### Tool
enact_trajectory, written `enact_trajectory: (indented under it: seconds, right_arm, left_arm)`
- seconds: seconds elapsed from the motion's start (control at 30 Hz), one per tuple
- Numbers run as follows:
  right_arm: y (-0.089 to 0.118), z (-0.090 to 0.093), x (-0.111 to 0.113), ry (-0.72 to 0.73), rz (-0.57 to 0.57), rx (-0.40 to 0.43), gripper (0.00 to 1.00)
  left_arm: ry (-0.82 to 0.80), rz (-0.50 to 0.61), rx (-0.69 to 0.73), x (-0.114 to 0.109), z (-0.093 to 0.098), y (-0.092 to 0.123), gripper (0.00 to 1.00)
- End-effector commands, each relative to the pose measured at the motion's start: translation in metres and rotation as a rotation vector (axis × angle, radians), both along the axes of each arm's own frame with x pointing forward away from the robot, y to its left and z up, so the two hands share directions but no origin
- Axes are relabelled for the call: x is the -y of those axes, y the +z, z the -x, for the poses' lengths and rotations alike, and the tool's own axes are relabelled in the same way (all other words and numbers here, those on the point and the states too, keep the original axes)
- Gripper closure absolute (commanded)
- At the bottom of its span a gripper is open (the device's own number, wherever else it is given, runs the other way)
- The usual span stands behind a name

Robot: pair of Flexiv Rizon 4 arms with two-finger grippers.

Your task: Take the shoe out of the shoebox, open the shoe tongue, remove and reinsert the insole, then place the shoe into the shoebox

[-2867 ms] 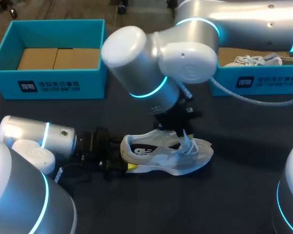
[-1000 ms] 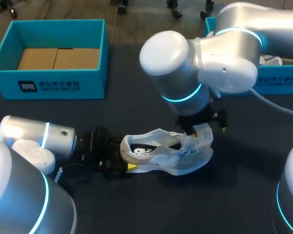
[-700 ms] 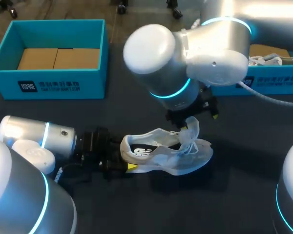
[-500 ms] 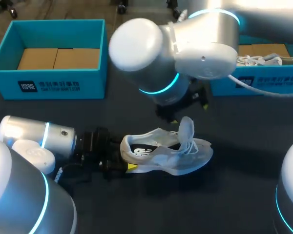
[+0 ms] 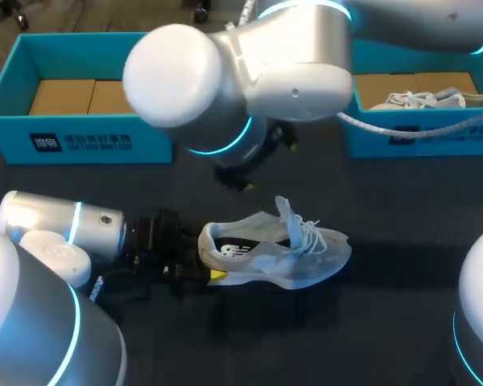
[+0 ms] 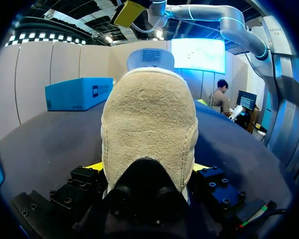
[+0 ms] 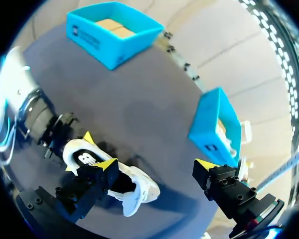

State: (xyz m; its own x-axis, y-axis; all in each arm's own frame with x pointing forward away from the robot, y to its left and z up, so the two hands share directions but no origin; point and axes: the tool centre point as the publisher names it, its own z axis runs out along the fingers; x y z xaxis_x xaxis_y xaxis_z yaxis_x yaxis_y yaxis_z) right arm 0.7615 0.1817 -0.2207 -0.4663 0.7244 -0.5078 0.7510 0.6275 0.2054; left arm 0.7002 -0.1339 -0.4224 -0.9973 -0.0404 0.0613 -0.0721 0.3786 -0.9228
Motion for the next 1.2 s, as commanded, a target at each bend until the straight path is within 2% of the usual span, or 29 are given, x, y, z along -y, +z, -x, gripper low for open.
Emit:
enact_trajectory:
  seconds: [0.03, 0.1, 0.13, 0.17, 0.2, 0.23, 0.27, 0.33, 0.4, 0.43, 0.47, 0.63, 0.87, 1.07, 1.2]
  right_arm:
    - [-0.003, 0.001, -0.014, 0.132, 0.030, -0.021, 0.00]
    - [-0.005, 0.001, -0.021, 0.199, 0.042, -0.042, 0.00]
    - [-0.006, 0.002, -0.024, 0.241, 0.047, -0.055, 0.04]
    - [-0.007, 0.002, -0.028, 0.278, 0.060, -0.068, 0.14]
    - [-0.008, 0.003, -0.031, 0.313, 0.057, -0.081, 0.32]
    - [-0.009, 0.004, -0.034, 0.343, 0.050, -0.093, 0.38]
    - [-0.010, 0.004, -0.036, 0.359, 0.056, -0.107, 0.49]
    - [-0.013, 0.005, -0.040, 0.404, 0.066, -0.134, 0.54]
    - [-0.016, 0.007, -0.044, 0.442, 0.078, -0.159, 0.74]
    - [-0.017, 0.008, -0.046, 0.471, 0.078, -0.169, 0.91]
    - [-0.018, 0.009, -0.048, 0.484, 0.084, -0.185, 1.00]
    - [-0.027, 0.016, -0.048, 0.540, 0.078, -0.236, 1.00]
    - [-0.050, 0.033, -0.043, 0.637, 0.072, -0.319, 1.00]
    - [-0.069, 0.046, -0.038, 0.706, 0.069, -0.356, 1.00]
    - [-0.085, 0.050, -0.033, 0.686, 0.055, -0.405, 1.00]
  left_arm:
    - [0.002, -0.001, 0.000, -0.001, 0.001, -0.001, 1.00]
    - [0.002, -0.001, 0.000, -0.001, 0.001, -0.001, 1.00]
    - [0.002, -0.001, 0.000, -0.001, 0.001, -0.001, 1.00]
    - [0.002, -0.001, 0.000, -0.001, 0.001, -0.001, 1.00]
    - [0.002, -0.001, 0.000, -0.001, 0.001, -0.001, 1.00]
    - [0.002, -0.001, 0.000, -0.001, 0.001, -0.001, 1.00]
    - [0.002, -0.001, 0.000, -0.001, 0.001, -0.001, 1.00]
    - [0.002, -0.001, 0.000, -0.001, 0.001, -0.001, 1.00]
    - [0.002, -0.001, 0.000, -0.001, 0.001, -0.001, 1.00]
    - [0.002, -0.001, 0.000, -0.001, 0.001, -0.001, 1.00]
    - [0.002, -0.001, 0.000, -0.001, 0.001, -0.001, 1.00]
    - [0.002, -0.001, 0.000, -0.001, 0.001, -0.001, 1.00]
    - [0.002, -0.001, 0.000, -0.001, 0.001, -0.001, 1.00]
    - [0.002, -0.001, 0.000, -0.001, 0.001, -0.001, 1.00]
    - [0.002, -0.001, 0.000, -0.001, 0.001, -0.001, 1.00]
